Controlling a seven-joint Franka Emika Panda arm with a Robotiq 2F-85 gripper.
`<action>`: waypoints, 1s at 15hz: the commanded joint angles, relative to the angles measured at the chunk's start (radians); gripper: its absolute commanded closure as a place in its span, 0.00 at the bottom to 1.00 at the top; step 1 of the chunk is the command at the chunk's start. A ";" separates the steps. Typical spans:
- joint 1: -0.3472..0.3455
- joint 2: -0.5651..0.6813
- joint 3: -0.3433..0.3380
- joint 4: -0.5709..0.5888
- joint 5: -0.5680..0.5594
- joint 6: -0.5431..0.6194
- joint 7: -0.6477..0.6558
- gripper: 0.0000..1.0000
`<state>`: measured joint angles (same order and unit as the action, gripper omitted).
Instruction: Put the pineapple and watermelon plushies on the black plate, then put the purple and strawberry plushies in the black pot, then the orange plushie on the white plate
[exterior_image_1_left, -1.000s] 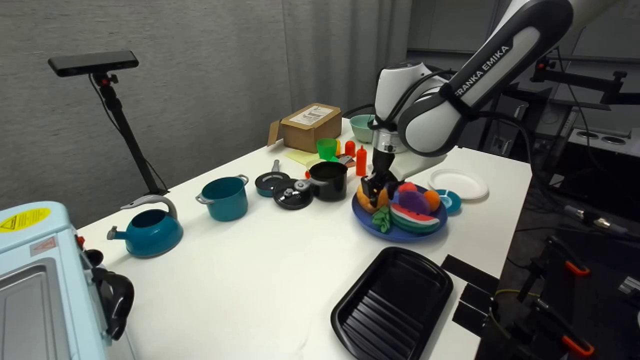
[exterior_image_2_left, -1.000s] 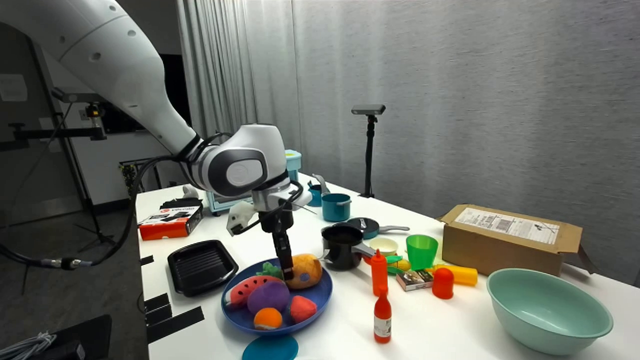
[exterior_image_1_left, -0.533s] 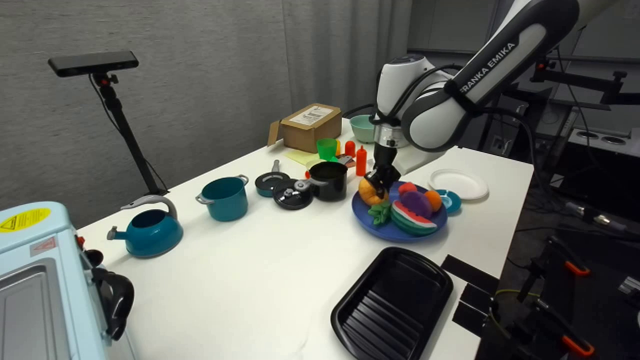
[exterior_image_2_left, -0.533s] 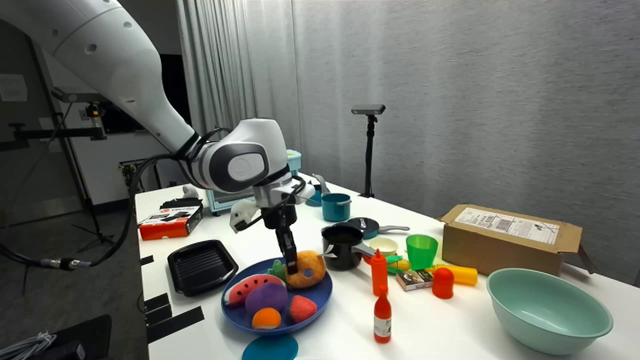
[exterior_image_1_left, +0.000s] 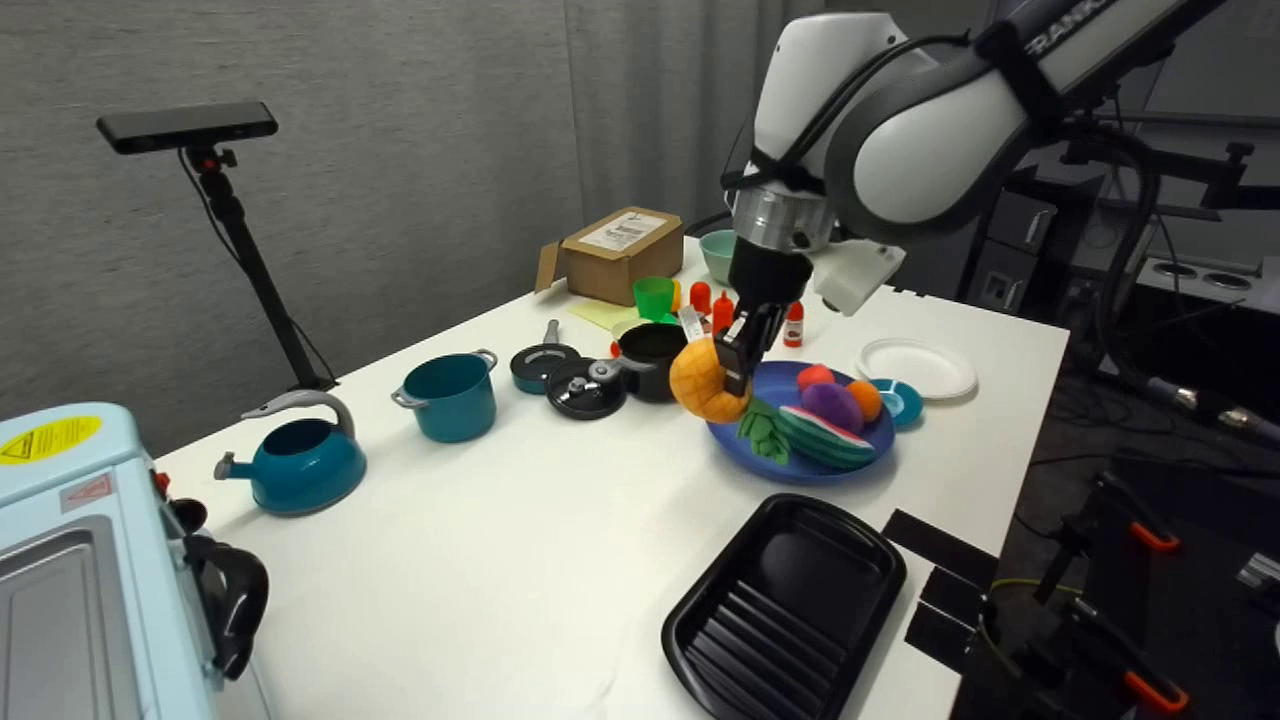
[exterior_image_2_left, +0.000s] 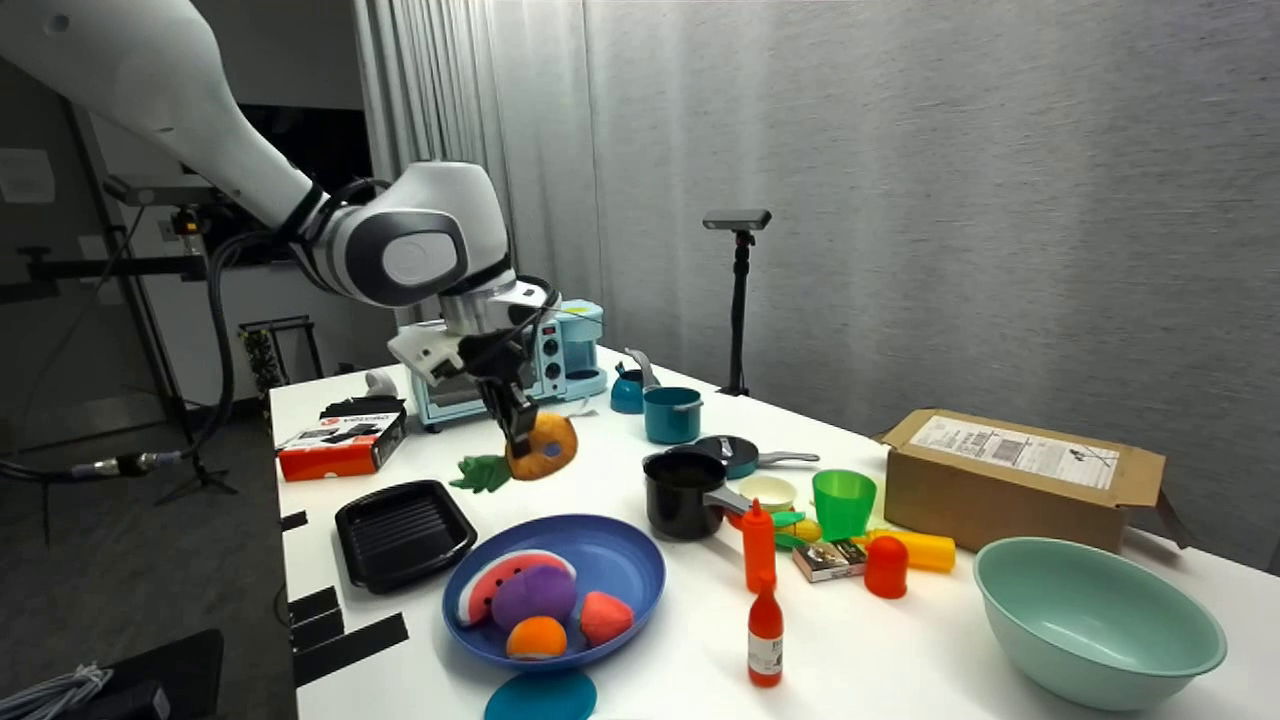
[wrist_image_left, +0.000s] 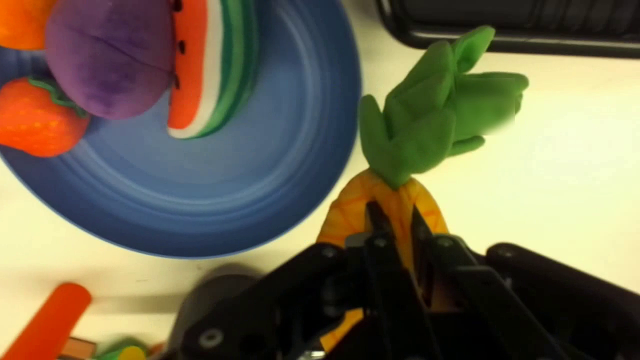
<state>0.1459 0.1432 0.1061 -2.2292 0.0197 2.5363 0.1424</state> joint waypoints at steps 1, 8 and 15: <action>0.004 -0.151 0.076 -0.076 0.156 -0.092 -0.213 0.97; 0.057 -0.234 0.091 -0.150 0.221 -0.294 -0.538 0.97; 0.048 -0.146 0.088 -0.226 0.024 -0.237 -0.724 0.97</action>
<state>0.1923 -0.0238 0.1985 -2.4395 0.1139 2.2570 -0.5321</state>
